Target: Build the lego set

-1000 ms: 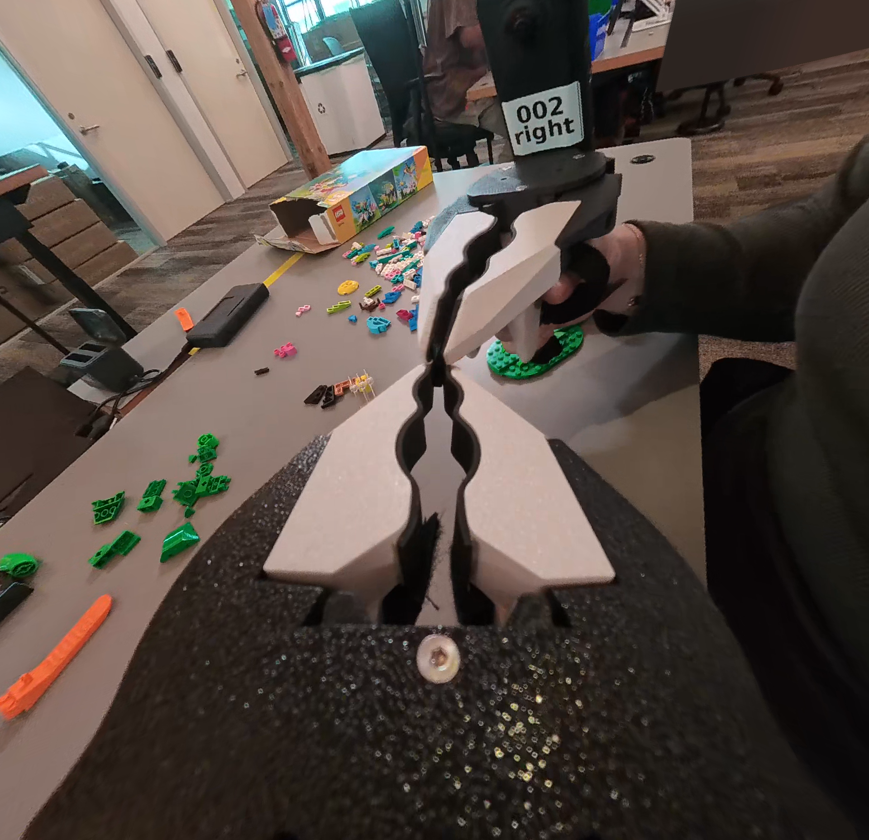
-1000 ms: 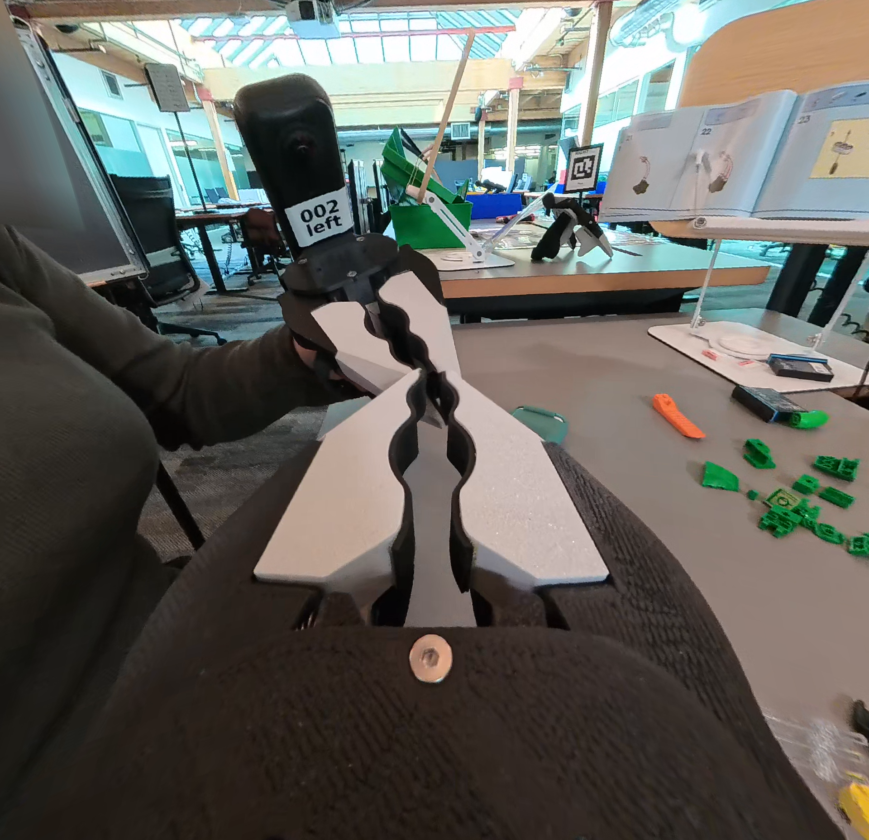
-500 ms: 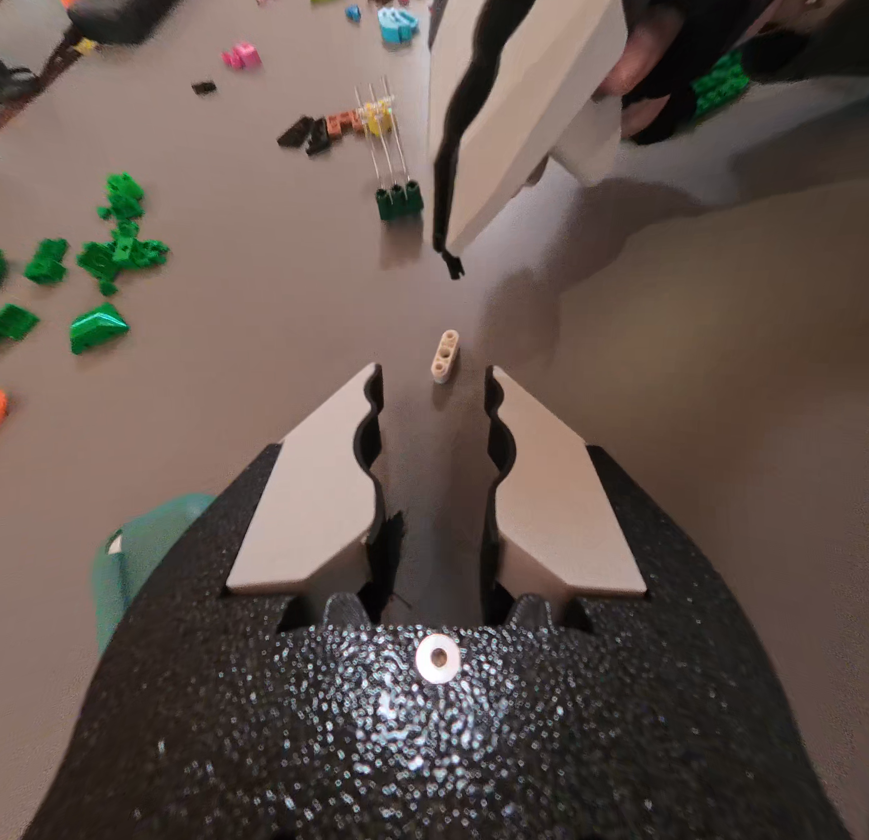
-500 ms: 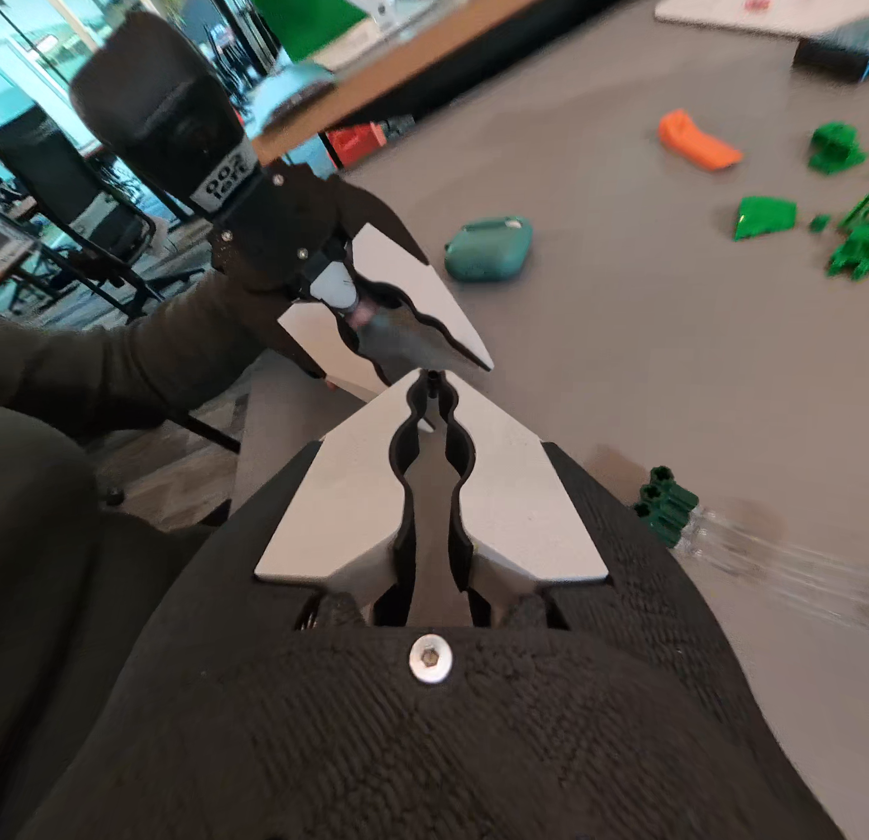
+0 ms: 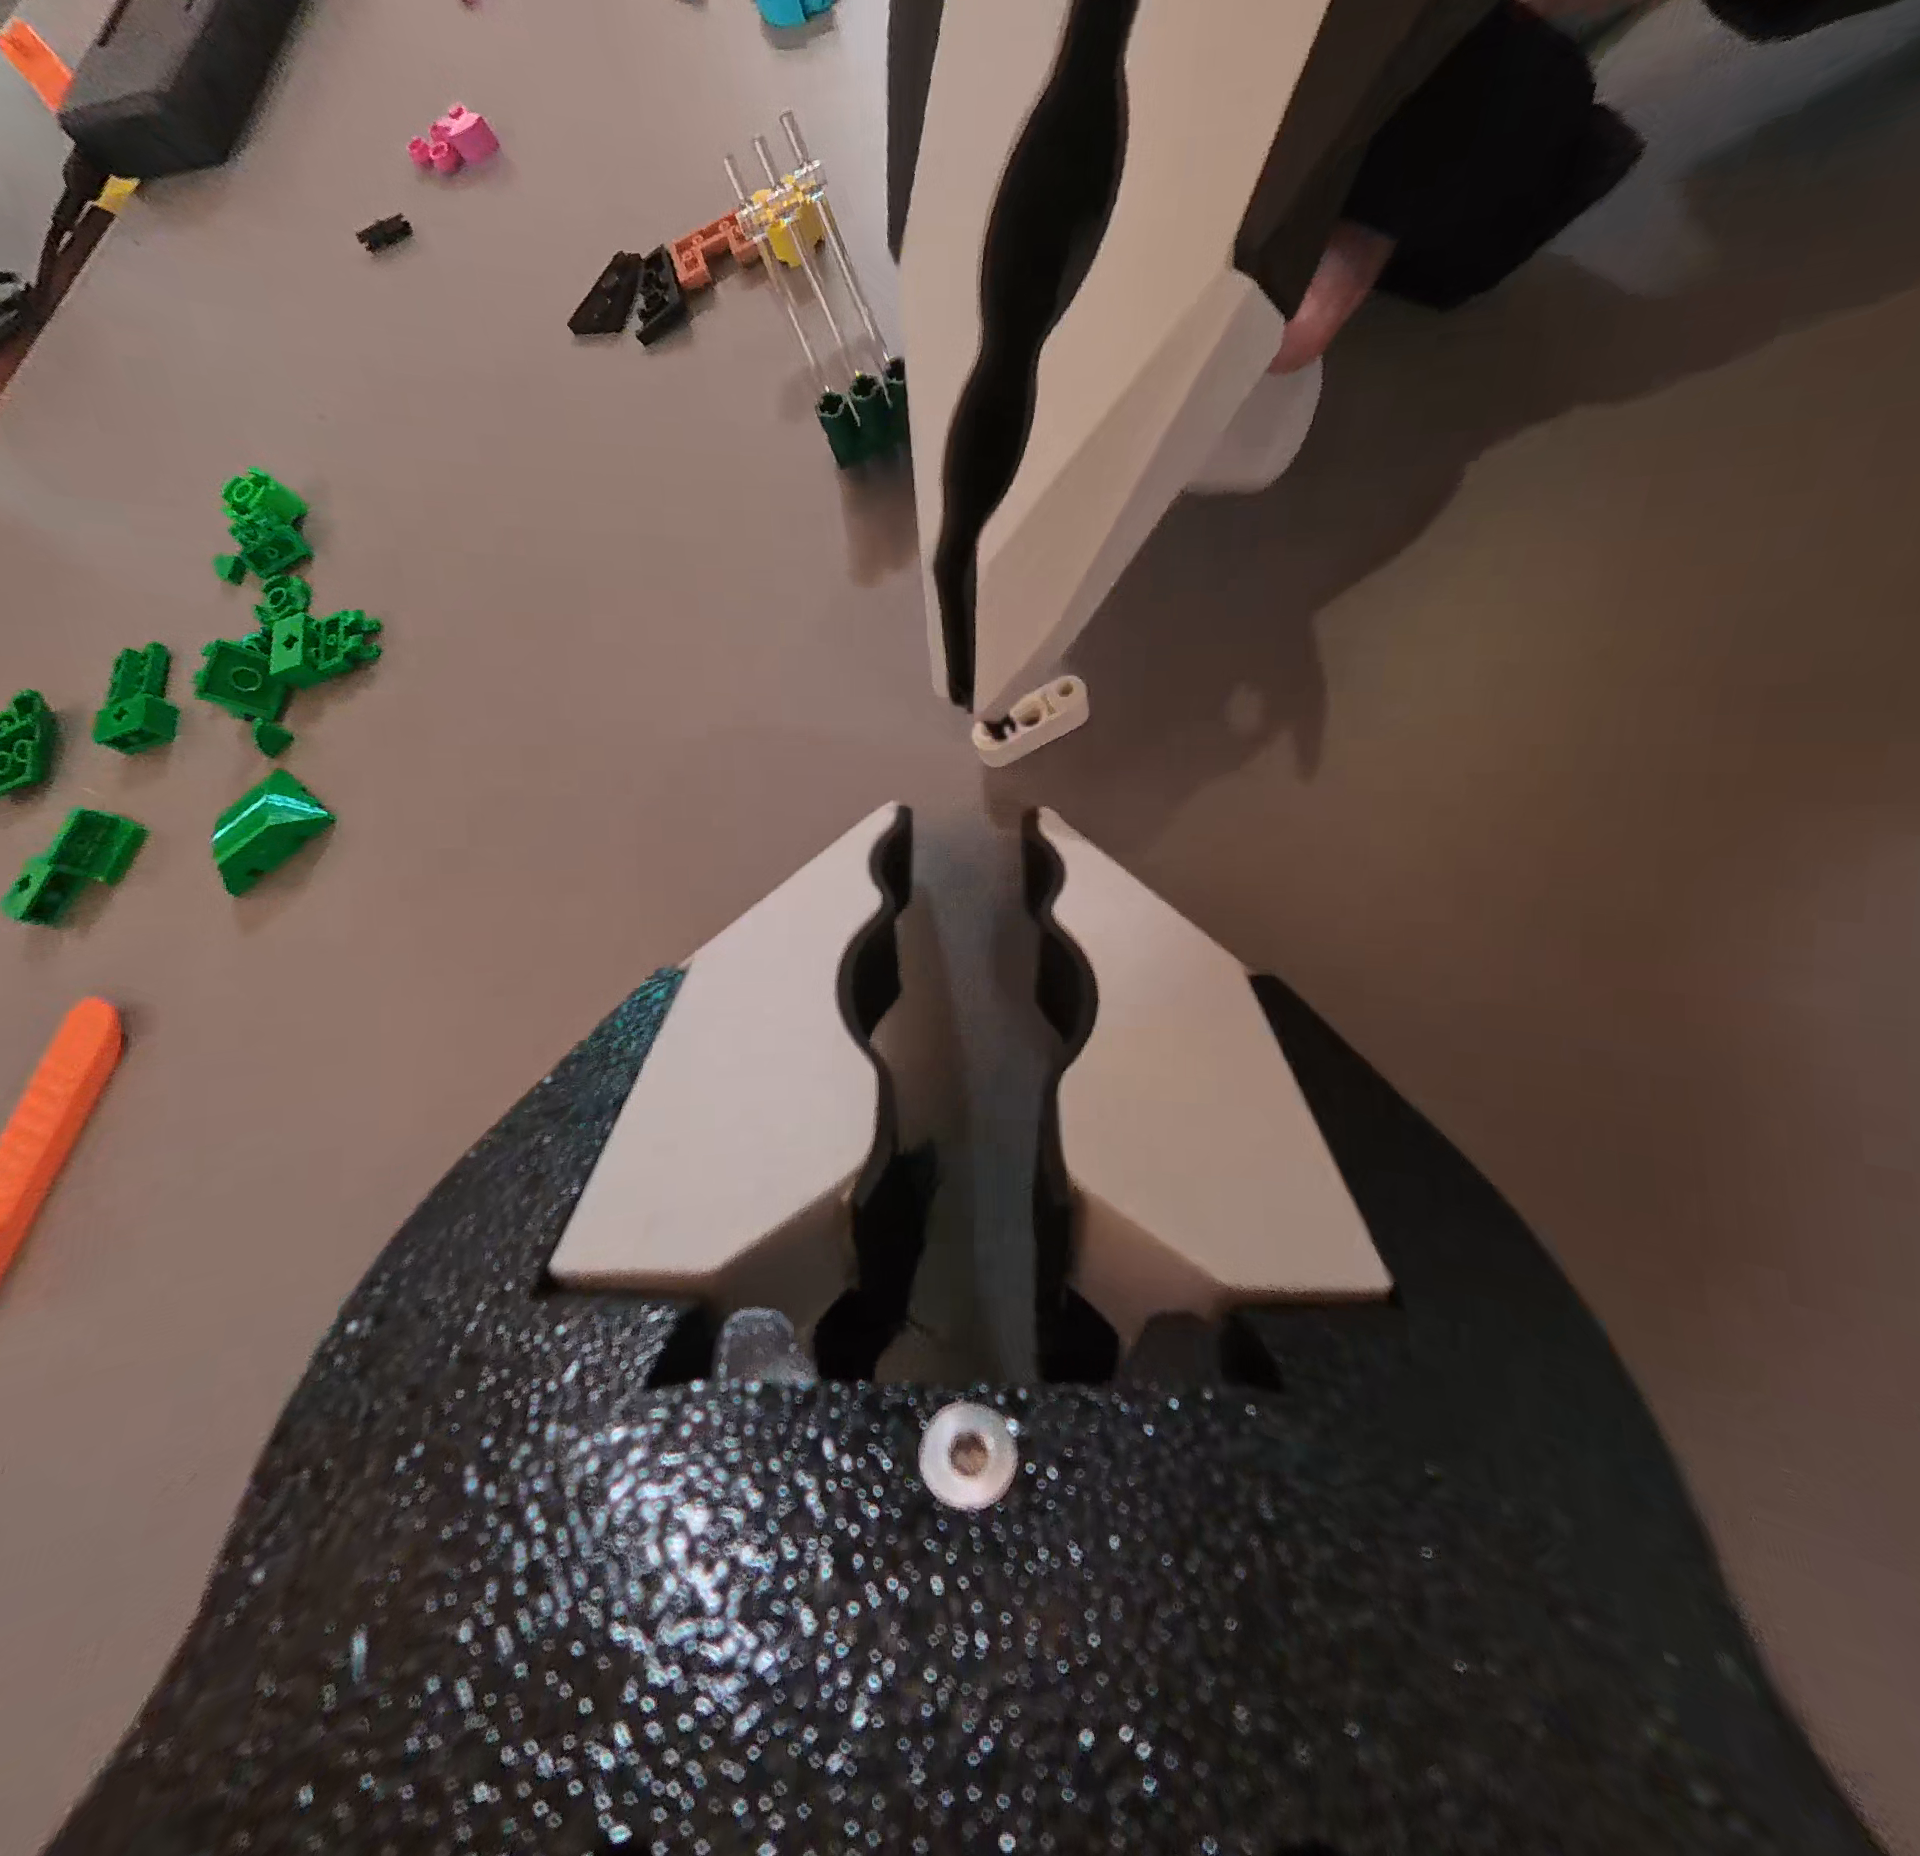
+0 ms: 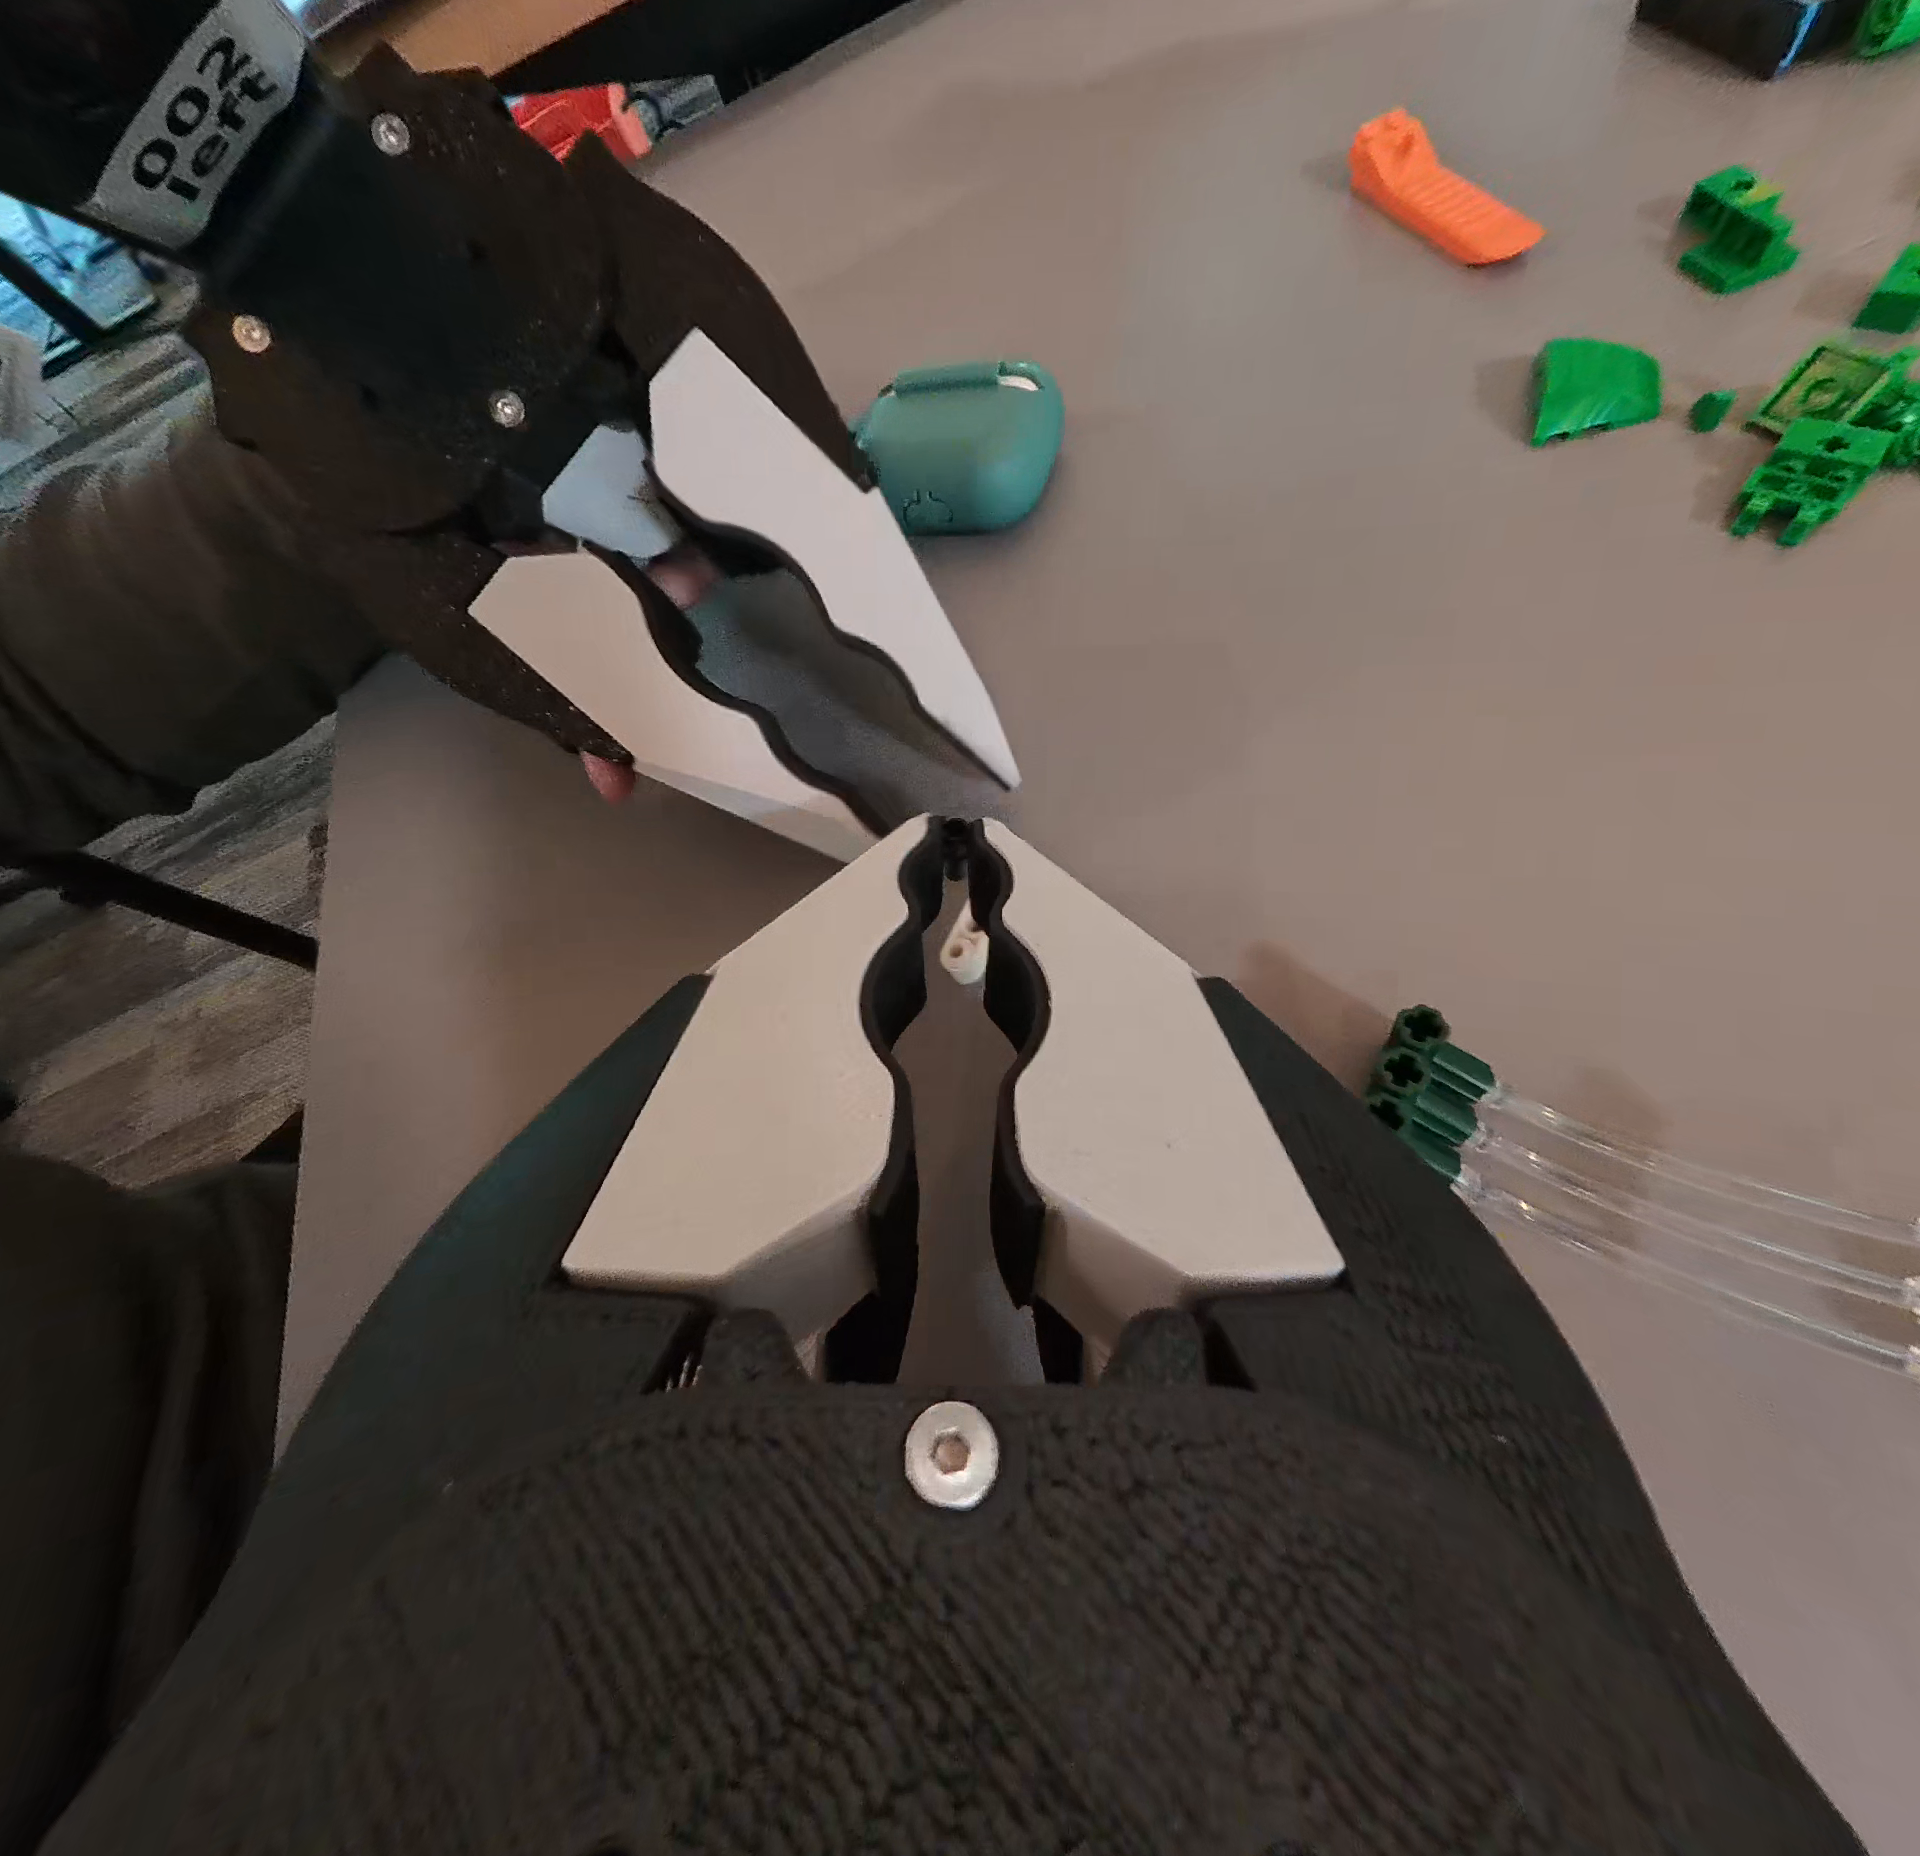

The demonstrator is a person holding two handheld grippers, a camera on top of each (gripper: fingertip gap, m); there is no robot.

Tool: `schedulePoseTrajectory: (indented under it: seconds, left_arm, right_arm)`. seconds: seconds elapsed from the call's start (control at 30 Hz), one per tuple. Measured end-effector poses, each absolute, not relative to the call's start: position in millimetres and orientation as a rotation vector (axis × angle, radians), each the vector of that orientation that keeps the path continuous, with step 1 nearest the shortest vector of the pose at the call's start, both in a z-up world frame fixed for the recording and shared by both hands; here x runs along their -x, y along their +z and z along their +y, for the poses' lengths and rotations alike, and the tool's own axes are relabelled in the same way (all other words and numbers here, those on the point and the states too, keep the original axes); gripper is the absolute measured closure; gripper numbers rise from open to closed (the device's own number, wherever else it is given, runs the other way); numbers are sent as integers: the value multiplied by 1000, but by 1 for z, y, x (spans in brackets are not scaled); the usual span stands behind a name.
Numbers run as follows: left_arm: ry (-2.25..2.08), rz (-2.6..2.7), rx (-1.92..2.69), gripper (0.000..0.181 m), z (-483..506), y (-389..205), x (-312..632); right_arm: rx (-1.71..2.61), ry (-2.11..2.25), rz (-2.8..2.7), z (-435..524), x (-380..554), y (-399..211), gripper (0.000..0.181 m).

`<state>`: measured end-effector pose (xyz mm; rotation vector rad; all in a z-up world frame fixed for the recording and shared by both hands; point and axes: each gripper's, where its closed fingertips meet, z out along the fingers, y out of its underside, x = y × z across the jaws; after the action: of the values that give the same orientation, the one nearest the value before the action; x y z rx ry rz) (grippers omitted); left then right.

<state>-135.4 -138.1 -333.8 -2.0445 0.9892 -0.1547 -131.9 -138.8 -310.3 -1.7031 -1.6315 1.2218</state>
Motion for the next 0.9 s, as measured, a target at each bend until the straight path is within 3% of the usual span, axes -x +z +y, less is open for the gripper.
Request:
schedulePoseTrajectory:
  seconds: [0.03,0.2,0.37,0.5,0.8,0.9]
  left_arm:
    - [-166,1005,2034,155,-138,-333,135]
    - [-289,1136,2006,135,-140,-333,118]
    - [-338,1217,1989,147,-137,-334,113]
    - [-326,1206,1974,176,-130,-336,118]
    - [-270,1189,1957,176,-130,-336,120]
    - [-231,1171,1947,163,-126,-334,123]
  right_arm:
    - [1712,1213,-1631,-138,130,-311,179]
    - [1745,1190,-1622,-136,127,-312,179]
    - [1738,1166,-1619,-136,127,-313,179]
    - [1720,1115,-1623,-133,126,-314,179]
    - [1658,1095,-1656,-130,122,-315,179]
    - [1660,1078,-1665,-129,121,-317,178]
